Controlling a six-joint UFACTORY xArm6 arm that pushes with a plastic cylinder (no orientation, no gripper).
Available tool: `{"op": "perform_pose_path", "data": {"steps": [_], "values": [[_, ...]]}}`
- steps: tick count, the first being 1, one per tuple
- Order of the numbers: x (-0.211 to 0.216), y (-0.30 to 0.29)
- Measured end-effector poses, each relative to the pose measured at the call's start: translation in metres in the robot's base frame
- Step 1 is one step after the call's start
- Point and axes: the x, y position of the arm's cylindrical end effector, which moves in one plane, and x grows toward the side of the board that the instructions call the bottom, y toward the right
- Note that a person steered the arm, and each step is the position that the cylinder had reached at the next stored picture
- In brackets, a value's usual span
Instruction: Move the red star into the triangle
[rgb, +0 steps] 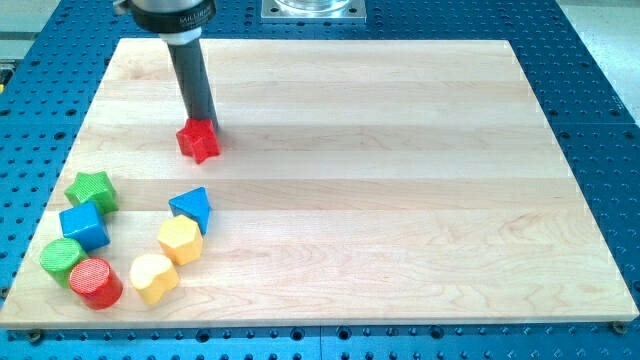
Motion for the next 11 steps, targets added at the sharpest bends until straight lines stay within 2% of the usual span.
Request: {"op": "perform_pose_path", "data": {"steps": [1, 2, 4, 7, 8, 9, 11], "values": [[0.034, 0.001], [0.016, -0.03], [0.047, -0.02], [0.07, -0.016], [0.056, -0.023], [0.025, -0.015], [0.028, 0.006]]}}
